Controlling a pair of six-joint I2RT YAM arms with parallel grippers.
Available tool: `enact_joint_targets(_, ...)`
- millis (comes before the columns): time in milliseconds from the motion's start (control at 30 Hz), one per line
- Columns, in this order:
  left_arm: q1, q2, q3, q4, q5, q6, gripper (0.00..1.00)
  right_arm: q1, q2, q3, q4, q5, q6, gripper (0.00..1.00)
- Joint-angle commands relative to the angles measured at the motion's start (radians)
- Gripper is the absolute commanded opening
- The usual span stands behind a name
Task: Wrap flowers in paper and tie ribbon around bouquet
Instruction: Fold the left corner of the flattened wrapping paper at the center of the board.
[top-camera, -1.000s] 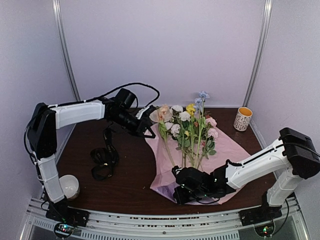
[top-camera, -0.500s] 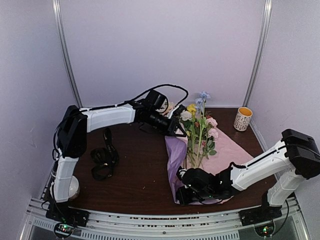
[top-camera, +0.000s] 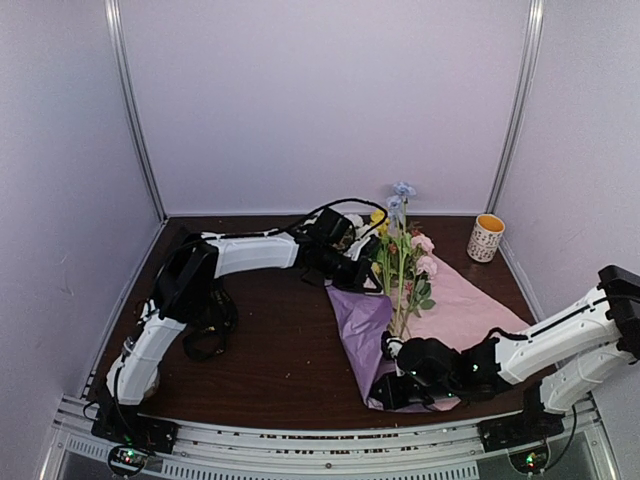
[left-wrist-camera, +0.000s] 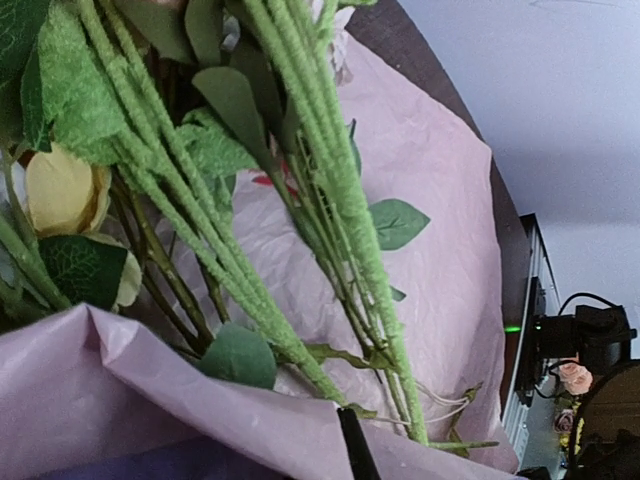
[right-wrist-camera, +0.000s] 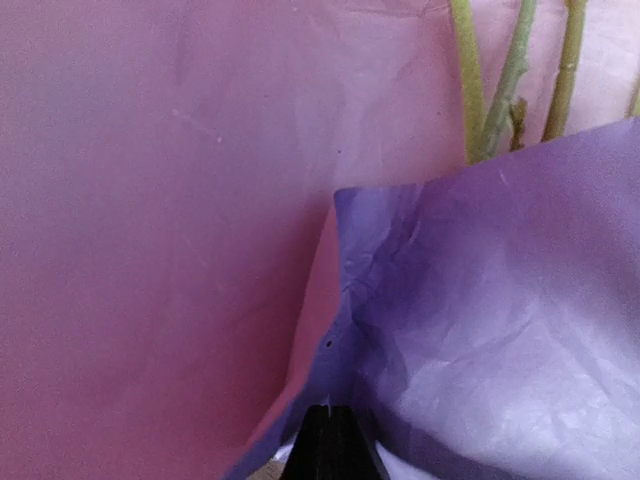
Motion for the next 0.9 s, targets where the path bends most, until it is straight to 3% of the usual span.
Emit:
enact_joint_targets(0,-0.008,0.044,0.054,0.002,-0.059,0.038,0.0,-0.007,-0.082,-0.05,0.017,0.059,0.075,0.0)
enact_joint_targets(267,-0.016,0.063,0.048,-0.01,-0.088,0.058,0.0,-0.065,-0.271,-0.019,-0.255,0.122,0.116,0.02)
enact_joint_targets(367,-0.016,0.067,0.048,-0.018,-0.1,0.065,0.0,-0.086,-0.369,-0.024,-0.308,0.143,0.135,0.1)
enact_joint_targets(467,-0.015,0.066,0.051,-0.018,-0.107,0.067,0.0,-0.13,-0.446,-0.059,-0.237,0.097,0.157,0.23)
enact_joint_targets(567,-0.016,0.066,0.055,-0.017,-0.108,0.068,0.0,-0.17,-0.444,-0.064,-0.15,0.035,0.164,0.39)
enact_joint_targets(700,-0.016,0.066,0.058,-0.019,-0.108,0.068,0.0,-0.173,-0.383,0.01,-0.184,0.024,0.129,0.59)
enact_joint_targets(867,-0.016,0.065,0.064,-0.026,-0.109,0.073,0.0,-0.174,-0.271,0.073,-0.217,-0.006,0.128,0.62)
